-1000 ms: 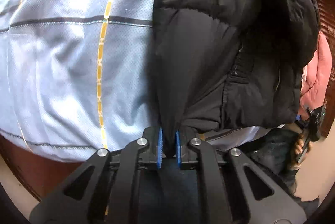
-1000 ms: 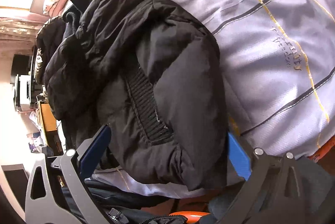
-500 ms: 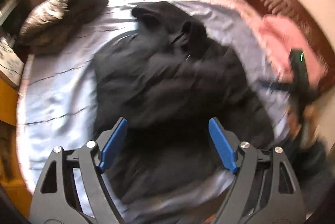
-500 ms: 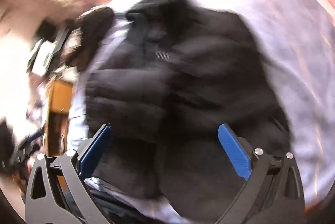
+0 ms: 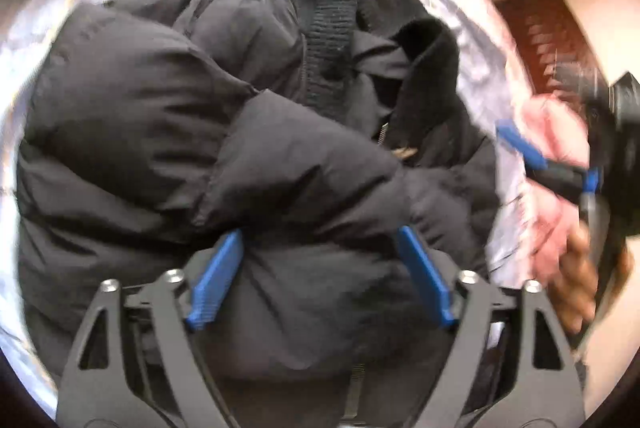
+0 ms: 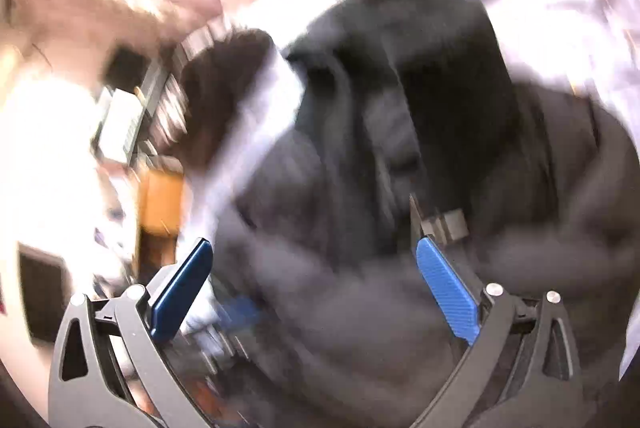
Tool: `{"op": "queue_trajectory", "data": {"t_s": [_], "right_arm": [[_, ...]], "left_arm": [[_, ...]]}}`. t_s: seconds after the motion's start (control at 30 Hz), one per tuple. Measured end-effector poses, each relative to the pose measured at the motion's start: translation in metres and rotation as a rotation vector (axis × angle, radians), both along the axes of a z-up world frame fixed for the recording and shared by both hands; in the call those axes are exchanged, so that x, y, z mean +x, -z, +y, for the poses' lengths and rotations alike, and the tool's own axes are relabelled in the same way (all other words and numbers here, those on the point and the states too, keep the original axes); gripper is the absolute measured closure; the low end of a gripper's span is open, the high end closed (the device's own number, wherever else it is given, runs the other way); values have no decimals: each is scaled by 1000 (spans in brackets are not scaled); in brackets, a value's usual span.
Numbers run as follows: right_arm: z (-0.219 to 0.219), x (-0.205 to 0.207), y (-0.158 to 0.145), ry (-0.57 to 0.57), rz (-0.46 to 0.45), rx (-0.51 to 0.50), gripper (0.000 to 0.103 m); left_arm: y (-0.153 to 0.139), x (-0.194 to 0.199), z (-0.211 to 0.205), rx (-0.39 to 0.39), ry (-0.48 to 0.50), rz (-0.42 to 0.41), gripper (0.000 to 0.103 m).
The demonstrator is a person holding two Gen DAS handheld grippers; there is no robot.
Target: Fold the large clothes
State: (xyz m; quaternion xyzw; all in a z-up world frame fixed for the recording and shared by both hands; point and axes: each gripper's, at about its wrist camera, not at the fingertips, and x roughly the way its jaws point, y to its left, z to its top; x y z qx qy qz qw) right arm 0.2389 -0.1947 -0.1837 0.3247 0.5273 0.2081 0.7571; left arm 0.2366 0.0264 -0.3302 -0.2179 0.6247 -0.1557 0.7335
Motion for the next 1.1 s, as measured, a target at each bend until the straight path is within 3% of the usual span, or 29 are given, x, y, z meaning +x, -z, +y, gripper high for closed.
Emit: {"op": "queue_trajectory", "data": {"t_s": [0.07,0.13,0.17,0.23,0.3,0.33,0.37,0.43,0.5,0.57,0.67,0.73,0.77,0.8,0.87,0.93,1.03,1.1], "right_arm": [[3,40,1,32,15,68,1],[10,92,25,53,119,195,1],[12,115,39,80,178,208,1],[5,143,47,188,191,55,1],[-12,160,35,269,89,-107,1],[-16,167,28,283,40,-204,1],[-20,177,22,299,-15,-371,1],[-22,204,34,237,-6,-559,1],[-22,232,73,86,126,-497,1],[-19,244,101,45,198,-466,1],[-12,258,121,56,209,-607,1],[-9,259,128,58,213,-574,17],[-7,257,133,50,232,-593,60],[-6,255,138,48,275,-601,93],[-12,248,133,80,269,-500,93],[-17,235,102,104,177,-383,94],[-21,202,37,106,25,-225,94],[-13,169,-9,48,-57,-125,94]], "left_arm": [[0,1,0,-34,-17,20,11],[4,5,-9,13,25,17,10],[1,7,-9,38,47,15,10],[6,6,-13,84,96,13,10],[11,6,-17,105,133,2,7],[13,7,-20,121,154,-4,7],[16,7,-22,127,159,-4,6],[20,9,-25,137,166,4,4],[23,11,-27,146,176,7,3],[29,14,-28,143,180,14,2],[34,16,-23,125,172,20,2],[36,16,-21,119,172,17,2],[37,16,-21,119,171,17,2],[38,17,-21,121,170,17,2],[40,17,-21,126,173,17,2],[41,18,-21,126,172,21,2],[42,17,-19,121,170,23,2],[42,17,-17,111,161,28,2]]}}
